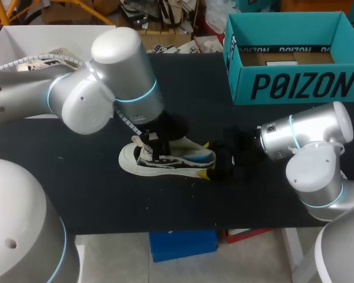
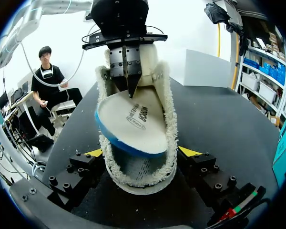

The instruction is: Take the shoe out of the shoebox, open the shoe tongue, remove and reinsert the insole, then place the shoe into the shoebox

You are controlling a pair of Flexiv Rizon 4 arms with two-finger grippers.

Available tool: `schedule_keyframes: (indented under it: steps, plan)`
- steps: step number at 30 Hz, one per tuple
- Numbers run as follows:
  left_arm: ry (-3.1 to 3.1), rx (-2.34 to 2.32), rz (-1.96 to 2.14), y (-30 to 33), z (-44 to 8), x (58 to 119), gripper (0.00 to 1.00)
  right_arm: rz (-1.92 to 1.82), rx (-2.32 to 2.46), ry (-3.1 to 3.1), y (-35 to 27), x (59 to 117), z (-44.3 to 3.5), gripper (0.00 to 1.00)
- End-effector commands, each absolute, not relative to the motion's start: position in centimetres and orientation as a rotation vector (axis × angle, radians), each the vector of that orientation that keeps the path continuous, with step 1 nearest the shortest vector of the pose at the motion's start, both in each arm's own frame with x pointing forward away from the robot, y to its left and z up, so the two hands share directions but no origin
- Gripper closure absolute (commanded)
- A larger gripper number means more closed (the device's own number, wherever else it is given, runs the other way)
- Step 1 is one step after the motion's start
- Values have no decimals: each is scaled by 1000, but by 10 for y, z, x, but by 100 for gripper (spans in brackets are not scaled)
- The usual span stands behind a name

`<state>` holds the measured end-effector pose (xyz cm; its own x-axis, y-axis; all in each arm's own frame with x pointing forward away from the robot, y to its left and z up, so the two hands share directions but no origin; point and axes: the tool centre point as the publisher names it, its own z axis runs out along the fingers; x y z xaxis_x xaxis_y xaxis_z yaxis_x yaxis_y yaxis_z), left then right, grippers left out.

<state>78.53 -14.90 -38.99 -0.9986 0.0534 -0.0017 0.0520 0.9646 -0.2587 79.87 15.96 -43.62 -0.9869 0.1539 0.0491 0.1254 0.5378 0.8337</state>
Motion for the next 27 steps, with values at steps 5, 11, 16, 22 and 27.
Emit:
schedule_keyframes:
  steps: [5,11,16,22,27]
  plan:
    - [-3120,-106,448,-149,-389,779,100,1472,250,2730,159,799,-437,100]
    - [-3121,-141,434,-162,-397,779,100,1472,250,2730,159,799,-437,100]
    - [-3143,-162,442,-166,-399,782,80,1472,250,2730,159,799,-437,100]
    - [-3214,-256,540,-163,-391,772,56,1472,250,2730,159,799,-437,100]
    - [-3227,-283,562,-166,-393,769,58,1472,250,2730,159,799,-437,100]
